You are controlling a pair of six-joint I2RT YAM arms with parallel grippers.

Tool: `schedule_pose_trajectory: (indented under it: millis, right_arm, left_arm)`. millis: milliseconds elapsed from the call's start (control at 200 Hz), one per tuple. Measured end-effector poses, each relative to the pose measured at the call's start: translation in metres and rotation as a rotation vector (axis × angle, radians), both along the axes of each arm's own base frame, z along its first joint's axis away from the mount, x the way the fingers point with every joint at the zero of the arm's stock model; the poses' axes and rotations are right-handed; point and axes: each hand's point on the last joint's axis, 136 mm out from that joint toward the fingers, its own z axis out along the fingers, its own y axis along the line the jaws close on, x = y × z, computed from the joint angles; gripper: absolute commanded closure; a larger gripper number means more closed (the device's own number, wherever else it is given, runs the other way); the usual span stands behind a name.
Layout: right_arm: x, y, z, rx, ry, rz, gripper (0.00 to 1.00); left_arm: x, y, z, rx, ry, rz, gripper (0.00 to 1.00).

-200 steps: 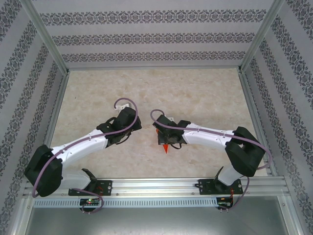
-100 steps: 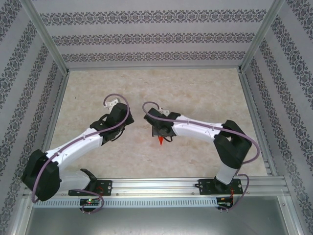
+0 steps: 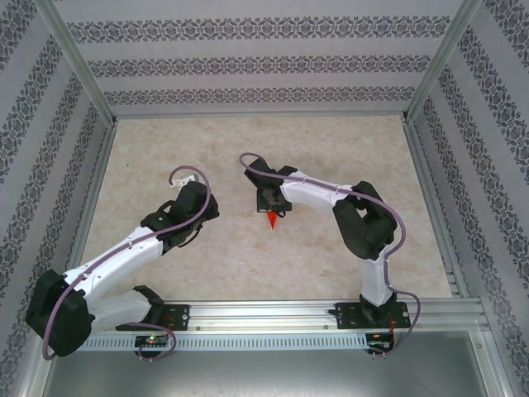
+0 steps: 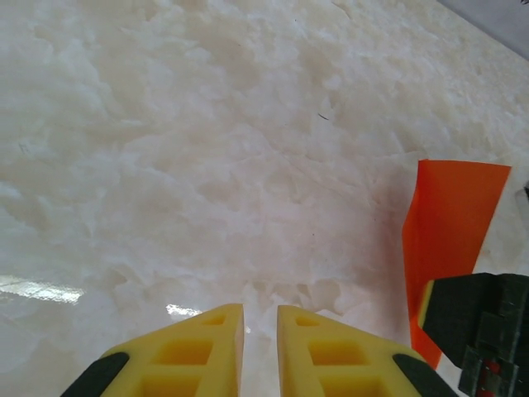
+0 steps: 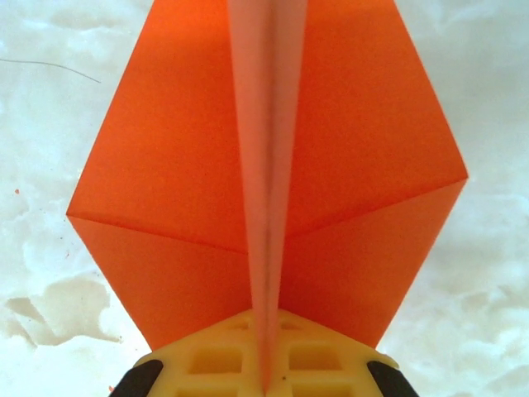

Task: Fold a paper plane with a square sheet of paper (pick it up from the middle)
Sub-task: Move the paper plane to the center of the table.

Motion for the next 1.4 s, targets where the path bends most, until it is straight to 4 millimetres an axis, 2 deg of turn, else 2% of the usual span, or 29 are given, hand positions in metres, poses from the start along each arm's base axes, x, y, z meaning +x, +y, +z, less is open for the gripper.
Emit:
schedule_pose_trajectory:
  millis: [200, 325, 609, 774, 1044, 1204, 1269, 1399]
  right_arm:
    - [-0.003, 0.002, -0.022, -0.028, 0.050, 0.020, 0.96]
    - [-0.003, 0.003, -0.021, -0.028, 0.052, 0.023, 0.91]
    - [-0.005, 0.003, -0.023, -0.030, 0.067, 0.029, 0.88]
    - [-0.008, 0.000, -0.024, -0.045, 0.079, 0.032, 0.87]
    - [-0.021, -0.031, -0.016, -0.105, 0.117, 0.023, 0.87]
    - [-0.018, -0.035, -0.014, -0.097, 0.111, 0.010, 0.86]
    - [-0.019, -0.035, -0.014, -0.098, 0.112, 0.013, 0.85]
    - [-0.020, -0.033, -0.018, -0.097, 0.120, 0.021, 0.75]
  left_arm:
    - [-0.005, 0.006, 0.001, 0.029, 0.003, -0.006, 0.79]
    - [-0.006, 0.004, 0.002, 0.020, 0.004, -0.014, 0.78]
    - [-0.020, 0.002, -0.010, 0.002, 0.050, -0.058, 0.75]
    - [-0.026, 0.000, -0.009, 0.006, 0.075, -0.088, 0.73]
    - [-0.033, 0.002, 0.007, -0.024, 0.036, -0.103, 0.71]
    - [-0.035, 0.002, 0.007, -0.027, 0.040, -0.109, 0.71]
    - [-0.035, 0.002, 0.007, -0.025, 0.042, -0.109, 0.71]
    - [-0.036, 0.003, 0.006, -0.025, 0.043, -0.109, 0.70]
